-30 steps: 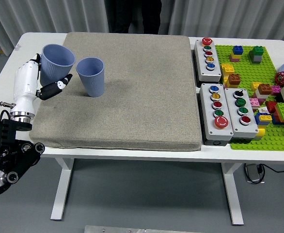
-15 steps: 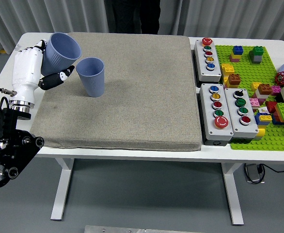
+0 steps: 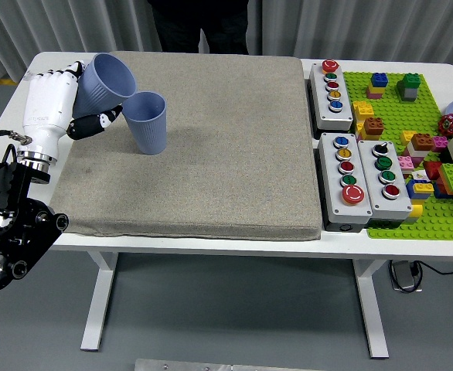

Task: Pick cup pour cup place

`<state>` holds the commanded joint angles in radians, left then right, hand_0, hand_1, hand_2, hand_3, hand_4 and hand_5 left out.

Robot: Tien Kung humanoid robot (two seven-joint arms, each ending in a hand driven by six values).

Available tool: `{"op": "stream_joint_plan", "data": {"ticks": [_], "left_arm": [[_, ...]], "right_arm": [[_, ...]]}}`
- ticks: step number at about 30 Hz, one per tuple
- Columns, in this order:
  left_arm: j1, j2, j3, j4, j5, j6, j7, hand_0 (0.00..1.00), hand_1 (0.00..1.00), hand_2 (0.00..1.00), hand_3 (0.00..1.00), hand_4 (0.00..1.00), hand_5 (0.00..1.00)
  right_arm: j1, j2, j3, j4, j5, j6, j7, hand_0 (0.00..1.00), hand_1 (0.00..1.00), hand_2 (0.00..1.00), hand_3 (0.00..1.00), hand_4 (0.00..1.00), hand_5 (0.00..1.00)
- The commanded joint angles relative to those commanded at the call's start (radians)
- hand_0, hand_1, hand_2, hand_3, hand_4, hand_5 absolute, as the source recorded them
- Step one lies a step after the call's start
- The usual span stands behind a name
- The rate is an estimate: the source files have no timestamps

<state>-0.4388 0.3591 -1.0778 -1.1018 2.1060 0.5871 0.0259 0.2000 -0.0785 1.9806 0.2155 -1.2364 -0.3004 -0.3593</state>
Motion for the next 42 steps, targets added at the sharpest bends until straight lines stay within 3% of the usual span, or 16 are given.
{"op": "stream_joint_plan", "data": {"ticks": [9, 19, 24, 30, 42], "left_arm": [[-0.023, 0.028, 0.032, 0.014, 0.047, -0.015, 0.017, 0.477, 0.444, 0.505, 0.489, 0.785, 0.300], [-0.026, 0.033, 0.044, 0.021, 0.064, -0.007, 0.021, 0.480, 0.444, 0.506, 0.488, 0.784, 0.302], [-0.041, 0.046, 0.065, 0.031, 0.130, -0.003, 0.057, 0.480, 0.444, 0.504, 0.487, 0.785, 0.303], [-0.060, 0.058, 0.085, 0.039, 0.149, -0.009, 0.081, 0.476, 0.444, 0.505, 0.483, 0.785, 0.303], [-0.105, 0.099, 0.159, 0.053, 0.163, -0.031, 0.096, 0.467, 0.442, 0.502, 0.483, 0.787, 0.302]], "right_arm": [[-0.002, -0.001, -0.002, 0.000, 0.000, -0.001, 0.000, 0.676, 0.616, 0.569, 0.575, 0.002, 0.222], [-0.006, 0.000, 0.001, 0.000, -0.006, 0.001, -0.002, 0.675, 0.616, 0.569, 0.575, 0.002, 0.223], [-0.003, -0.001, -0.001, 0.000, 0.000, 0.001, 0.000, 0.676, 0.616, 0.569, 0.575, 0.002, 0.222], [0.000, -0.002, -0.003, 0.000, 0.006, 0.000, 0.001, 0.676, 0.616, 0.569, 0.576, 0.002, 0.221], [0.004, -0.004, -0.004, 0.000, 0.009, -0.001, 0.002, 0.676, 0.616, 0.569, 0.577, 0.002, 0.220]]}}
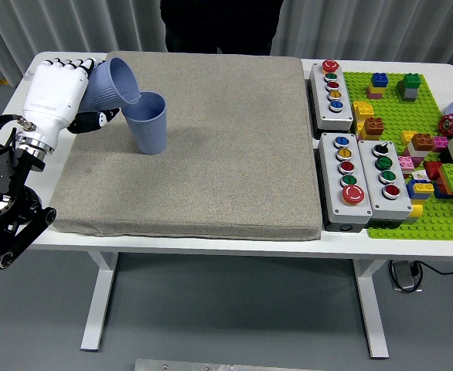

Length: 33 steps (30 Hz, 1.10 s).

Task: Pick cup pour cup place

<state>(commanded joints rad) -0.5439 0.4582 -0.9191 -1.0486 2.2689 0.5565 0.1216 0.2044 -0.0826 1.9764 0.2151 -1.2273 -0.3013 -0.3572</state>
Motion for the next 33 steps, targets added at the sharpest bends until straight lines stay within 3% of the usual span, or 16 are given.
{"op": "stream_joint_plan", "data": {"ticks": [33], "left_arm": [[-0.078, 0.063, 0.129, 0.012, 0.000, -0.015, 0.022, 0.462, 0.442, 0.502, 0.484, 0.779, 0.296]], "right_arm": [[0.006, -0.002, -0.008, 0.000, 0.015, -0.004, 0.000, 0.675, 0.616, 0.569, 0.577, 0.002, 0.218]]}}
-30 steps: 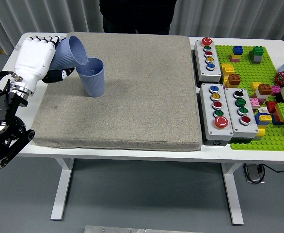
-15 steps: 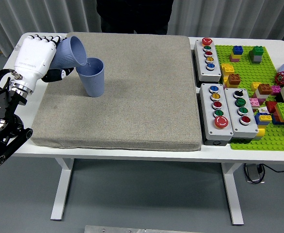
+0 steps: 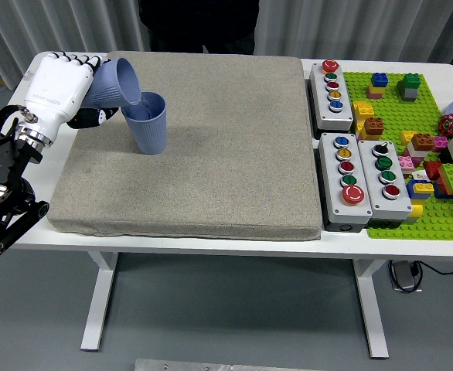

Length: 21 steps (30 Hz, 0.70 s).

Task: Pick cup pour cup place

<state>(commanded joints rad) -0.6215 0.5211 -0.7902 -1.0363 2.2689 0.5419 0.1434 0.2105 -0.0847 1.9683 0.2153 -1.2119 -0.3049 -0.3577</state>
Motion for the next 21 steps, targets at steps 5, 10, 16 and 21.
{"op": "stream_joint_plan", "data": {"ticks": [5, 10, 16, 21], "left_arm": [[-0.006, 0.003, 0.012, 0.000, 0.000, -0.014, 0.008, 0.462, 0.442, 0.502, 0.484, 0.779, 0.296], [-0.005, 0.005, 0.019, 0.005, 0.000, -0.021, 0.017, 0.462, 0.442, 0.503, 0.484, 0.779, 0.293], [-0.015, 0.016, 0.038, 0.007, 0.000, -0.024, 0.020, 0.462, 0.441, 0.501, 0.483, 0.780, 0.301], [-0.024, 0.024, 0.050, 0.002, 0.000, -0.019, 0.023, 0.461, 0.439, 0.501, 0.479, 0.779, 0.303]], "right_arm": [[-0.004, 0.000, 0.000, 0.000, -0.002, 0.000, 0.000, 0.675, 0.616, 0.569, 0.577, 0.002, 0.218], [-0.007, 0.000, 0.000, 0.000, -0.001, 0.000, 0.000, 0.676, 0.616, 0.569, 0.577, 0.002, 0.217], [-0.007, 0.000, 0.001, 0.000, -0.002, 0.001, 0.000, 0.675, 0.616, 0.569, 0.577, 0.002, 0.217], [-0.005, -0.001, -0.001, 0.000, 0.003, 0.001, 0.002, 0.675, 0.616, 0.569, 0.577, 0.002, 0.217]]}}
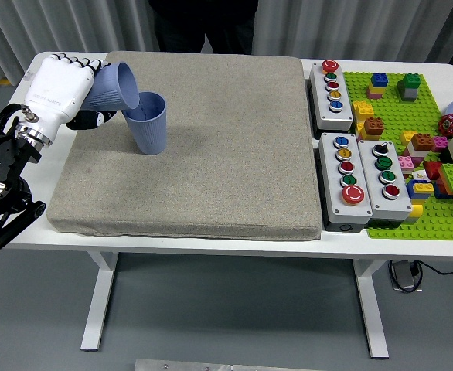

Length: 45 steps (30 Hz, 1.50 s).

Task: Pick cup pour cup place

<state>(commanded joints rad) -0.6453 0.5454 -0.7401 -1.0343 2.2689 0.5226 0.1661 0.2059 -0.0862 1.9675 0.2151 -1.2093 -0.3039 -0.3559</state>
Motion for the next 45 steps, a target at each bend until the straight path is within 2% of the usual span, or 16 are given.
{"op": "stream_joint_plan", "data": {"ticks": [13, 22, 31, 45], "left_arm": [[-0.022, 0.025, 0.036, -0.013, 0.000, 0.005, 0.013, 0.461, 0.438, 0.499, 0.476, 0.781, 0.305], [-0.066, 0.059, 0.100, -0.028, 0.000, -0.002, 0.017, 0.461, 0.436, 0.498, 0.473, 0.787, 0.319], [-0.104, 0.075, 0.131, -0.041, 0.000, -0.004, 0.025, 0.461, 0.436, 0.499, 0.472, 0.788, 0.322], [-0.120, 0.087, 0.198, -0.038, 0.000, -0.007, 0.036, 0.462, 0.437, 0.498, 0.472, 0.789, 0.324]], "right_arm": [[0.003, -0.001, -0.002, 0.000, 0.004, -0.001, 0.000, 0.675, 0.616, 0.569, 0.577, 0.002, 0.217], [0.008, -0.003, -0.008, 0.000, 0.016, -0.003, 0.003, 0.675, 0.616, 0.569, 0.577, 0.002, 0.217], [0.011, -0.004, -0.013, 0.000, 0.023, -0.005, 0.004, 0.675, 0.616, 0.569, 0.577, 0.002, 0.218], [0.009, -0.004, -0.016, 0.000, 0.024, -0.006, 0.004, 0.675, 0.616, 0.569, 0.577, 0.002, 0.218]]}}
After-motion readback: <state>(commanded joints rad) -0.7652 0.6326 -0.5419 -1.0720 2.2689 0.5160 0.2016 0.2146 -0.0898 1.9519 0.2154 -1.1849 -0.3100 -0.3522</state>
